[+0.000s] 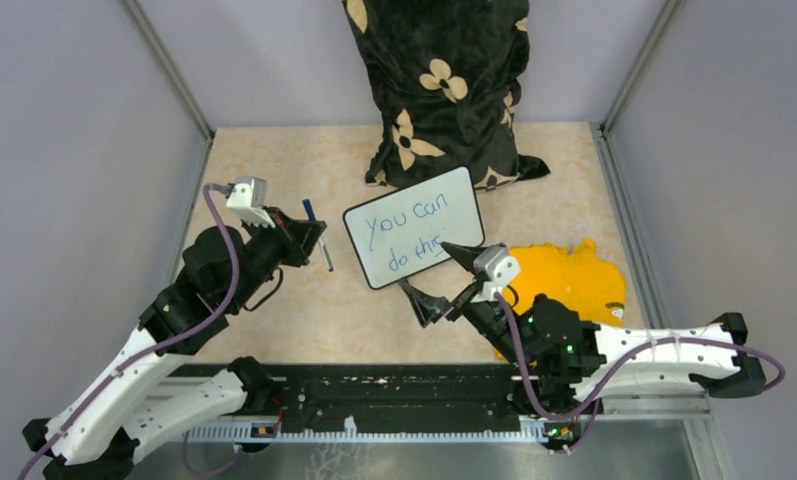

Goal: Write a sentence on the whiteboard
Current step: Place the whiteboard marker at the center of the board.

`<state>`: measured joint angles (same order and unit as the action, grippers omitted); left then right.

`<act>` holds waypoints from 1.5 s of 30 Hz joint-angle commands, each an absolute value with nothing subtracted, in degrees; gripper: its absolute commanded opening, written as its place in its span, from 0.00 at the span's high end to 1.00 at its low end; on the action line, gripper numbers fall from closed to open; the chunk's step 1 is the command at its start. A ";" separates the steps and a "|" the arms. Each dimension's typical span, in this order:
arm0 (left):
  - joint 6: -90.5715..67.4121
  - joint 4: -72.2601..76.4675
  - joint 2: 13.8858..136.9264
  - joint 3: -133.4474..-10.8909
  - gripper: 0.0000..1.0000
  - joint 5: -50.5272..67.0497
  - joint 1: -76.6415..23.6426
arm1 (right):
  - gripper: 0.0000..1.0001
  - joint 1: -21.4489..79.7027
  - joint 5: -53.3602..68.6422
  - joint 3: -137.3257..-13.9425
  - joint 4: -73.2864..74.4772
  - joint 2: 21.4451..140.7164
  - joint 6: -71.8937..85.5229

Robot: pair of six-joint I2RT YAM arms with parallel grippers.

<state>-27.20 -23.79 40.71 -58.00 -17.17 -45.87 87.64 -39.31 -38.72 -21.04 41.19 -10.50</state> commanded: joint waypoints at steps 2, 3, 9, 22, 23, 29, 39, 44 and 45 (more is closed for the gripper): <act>-24.25 -31.79 43.95 -59.06 1.00 -21.88 -45.87 | 0.01 86.70 -52.59 -34.55 -18.37 38.99 -5.51; -24.14 -31.40 45.02 -58.51 1.00 -22.03 -45.81 | 0.01 85.49 -52.90 -33.84 -17.39 39.64 -4.17; -25.77 -34.71 50.97 -56.84 1.00 -24.74 -45.57 | 0.01 81.84 -48.25 -35.24 -10.25 43.92 4.01; -26.36 -36.56 60.89 -51.22 1.00 -6.62 -23.83 | 0.01 81.83 -47.01 -36.72 -5.71 50.56 8.36; -26.18 -36.11 62.19 -51.30 1.00 -5.60 -23.05 | 0.01 81.83 -47.03 -37.08 -4.64 51.02 8.64; -25.51 -32.09 72.64 -52.88 0.99 -1.58 -20.72 | 0.01 81.83 -45.77 -37.61 -2.98 51.93 9.96; -24.14 -31.19 93.18 -59.70 1.00 2.13 -16.64 | 0.02 81.83 -45.42 -38.88 -0.38 54.21 11.28; -22.32 -28.24 95.87 -59.33 1.00 1.85 -16.61 | 0.02 81.83 -45.84 -39.58 -0.09 55.33 11.35; -22.13 -27.58 95.89 -58.75 1.00 1.91 -16.61 | 0.02 81.83 -46.14 -39.63 -0.09 55.49 11.35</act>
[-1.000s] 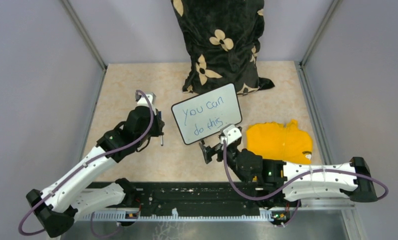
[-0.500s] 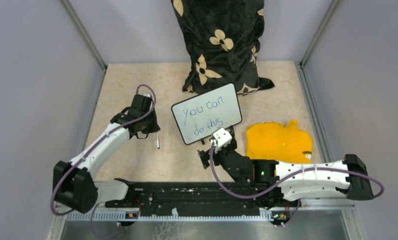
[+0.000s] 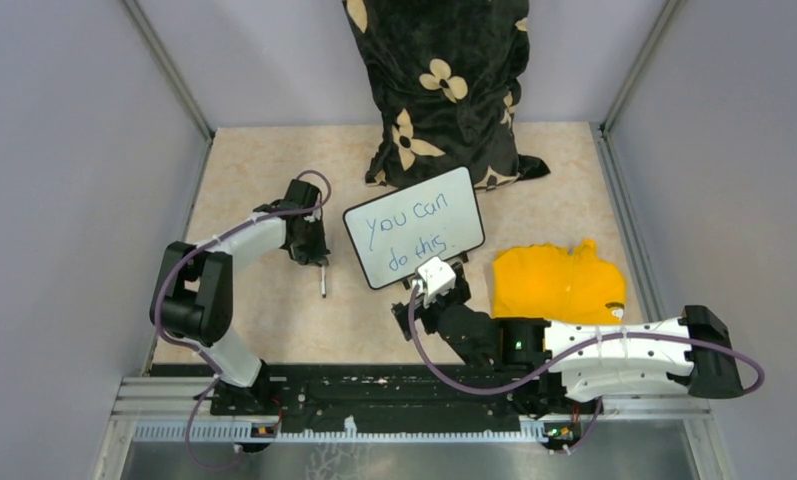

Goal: Write a sentence on the whiteboard
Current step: Place the whiteboard marker at the center of the board.

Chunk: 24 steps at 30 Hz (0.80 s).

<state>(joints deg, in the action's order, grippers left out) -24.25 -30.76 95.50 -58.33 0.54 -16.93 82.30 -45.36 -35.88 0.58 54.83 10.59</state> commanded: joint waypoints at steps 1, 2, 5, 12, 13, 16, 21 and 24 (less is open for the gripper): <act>-21.95 -26.94 95.88 -58.19 1.00 1.93 -16.61 | 0.02 81.83 -46.56 -39.64 -0.09 55.62 11.42; -21.77 -26.56 95.89 -57.87 1.00 1.80 -16.61 | 0.02 81.83 -46.80 -39.64 -0.09 55.71 11.38; -21.41 -26.57 96.67 -58.05 1.00 1.67 -16.61 | 0.02 81.83 -47.47 -39.34 -0.09 55.72 11.34; -21.31 -26.81 99.43 -59.17 0.97 2.29 -16.61 | 0.03 81.83 -48.49 -38.94 -1.40 55.66 11.00; -21.29 -26.95 99.75 -59.31 0.96 2.55 -16.61 | 0.03 81.83 -48.58 -38.94 -1.41 55.64 10.92; -21.18 -27.05 100.27 -59.44 0.93 2.62 -16.61 | 0.03 81.85 -48.83 -38.72 -1.24 55.40 10.92; -21.09 -27.22 100.56 -59.40 0.88 2.43 -16.61 | 0.03 81.83 -48.86 -38.11 -1.10 54.74 11.69; -21.14 -27.32 100.81 -59.38 0.84 2.22 -16.61 | 0.04 81.82 -48.87 -37.97 -0.85 54.46 12.19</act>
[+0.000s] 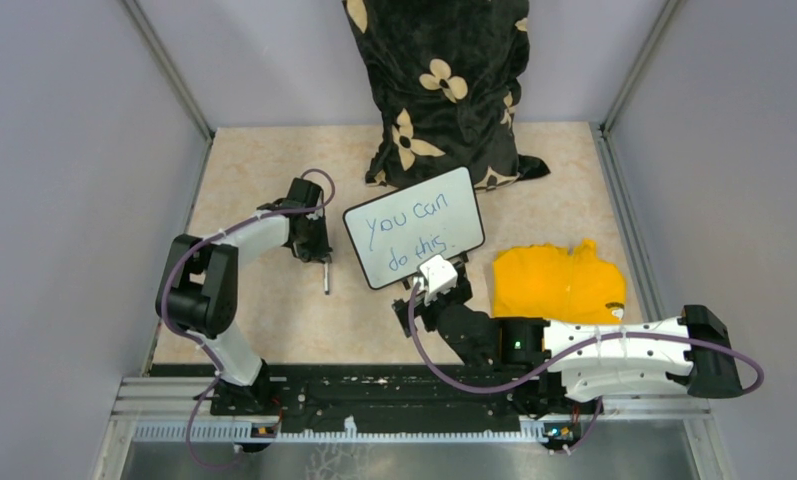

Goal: Write a sentence on the whiteboard
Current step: Place the whiteboard marker at the center of the board.

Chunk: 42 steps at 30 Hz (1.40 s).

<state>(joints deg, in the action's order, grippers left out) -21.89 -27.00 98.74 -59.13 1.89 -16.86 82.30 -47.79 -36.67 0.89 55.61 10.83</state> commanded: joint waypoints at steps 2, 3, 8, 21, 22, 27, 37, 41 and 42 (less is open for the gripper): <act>-21.26 -27.29 100.84 -59.33 0.83 2.23 -16.57 | 0.04 81.78 -48.78 -37.97 -0.72 54.23 12.39; -21.27 -27.24 100.91 -59.33 0.83 2.27 -16.61 | 0.04 81.82 -48.78 -37.97 -0.71 54.21 12.45; -21.20 -27.33 100.96 -59.33 0.80 2.19 -16.61 | 0.04 81.83 -48.84 -37.97 -0.29 53.90 12.71; -21.08 -27.33 101.42 -59.32 0.75 2.38 -16.61 | 0.05 81.83 -48.70 -37.92 -0.09 53.11 13.27; -21.14 -27.32 101.50 -59.33 0.75 2.33 -16.61 | 0.05 81.83 -48.77 -37.89 -0.09 53.02 13.27; -21.09 -27.44 101.77 -59.33 0.74 2.43 -16.61 | 0.05 81.83 -48.78 -37.79 -0.09 52.60 13.49; -21.18 -27.70 101.46 -59.09 0.73 2.20 -16.61 | 0.05 81.78 -48.69 -37.62 1.66 52.12 13.99; -21.18 -27.89 100.99 -58.80 0.72 1.38 -16.68 | 0.05 81.80 -48.85 -37.62 1.59 51.94 13.96; -21.18 -27.99 100.99 -58.80 0.72 1.22 -16.62 | 0.05 81.82 -48.87 -37.62 1.58 52.01 13.97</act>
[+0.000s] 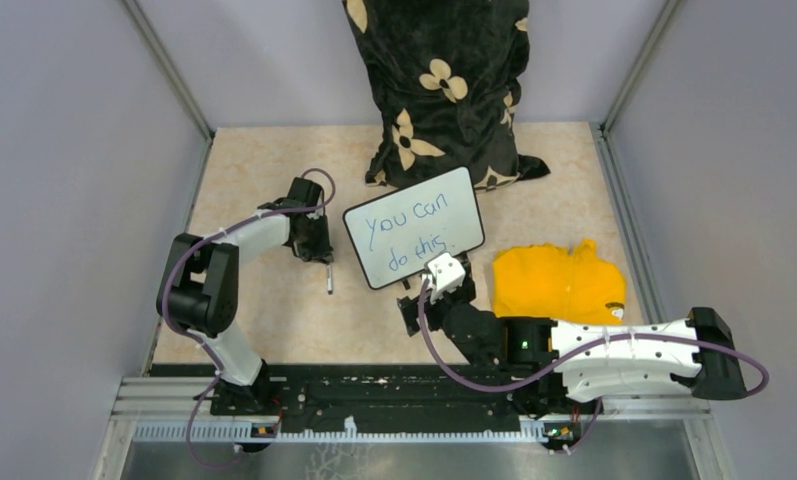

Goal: Write a sentence on the whiteboard
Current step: Place the whiteboard marker at the center of the board.

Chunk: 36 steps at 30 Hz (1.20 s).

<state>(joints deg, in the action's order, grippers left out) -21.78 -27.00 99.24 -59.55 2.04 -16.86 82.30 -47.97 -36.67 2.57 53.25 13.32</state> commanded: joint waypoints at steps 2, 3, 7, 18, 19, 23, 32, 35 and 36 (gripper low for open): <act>-21.18 -28.14 100.98 -58.80 0.71 0.83 -16.70 | 0.05 81.84 -48.86 -37.62 1.63 51.94 13.97; -21.18 -28.13 100.99 -58.80 0.72 0.75 -16.70 | 0.05 81.83 -48.87 -37.62 1.59 51.94 13.97; -21.01 -28.41 101.20 -58.95 0.74 0.53 -16.77 | 0.05 81.82 -48.85 -37.45 1.58 51.86 14.06; -20.92 -29.00 101.79 -59.24 0.76 -3.48 -17.31 | 0.06 81.83 -49.03 -36.59 1.17 50.99 14.00; -20.92 -29.05 101.89 -59.32 0.76 -3.34 -17.31 | 0.06 81.83 -49.04 -36.52 1.07 50.98 13.98; -20.92 -28.91 101.93 -59.33 0.75 -3.16 -17.31 | 0.06 81.82 -49.04 -36.65 1.30 50.82 13.81; -21.18 -27.97 100.20 -59.06 0.66 -1.77 -17.31 | 0.06 81.82 -49.61 -36.52 1.24 50.53 13.82; -21.42 -27.64 98.63 -58.82 0.62 -1.45 -17.40 | 0.05 81.83 -49.57 -36.80 1.06 50.53 13.56; -21.59 -27.33 97.89 -58.54 0.60 -1.68 -17.40 | 0.05 81.83 -49.57 -36.97 1.10 50.47 13.49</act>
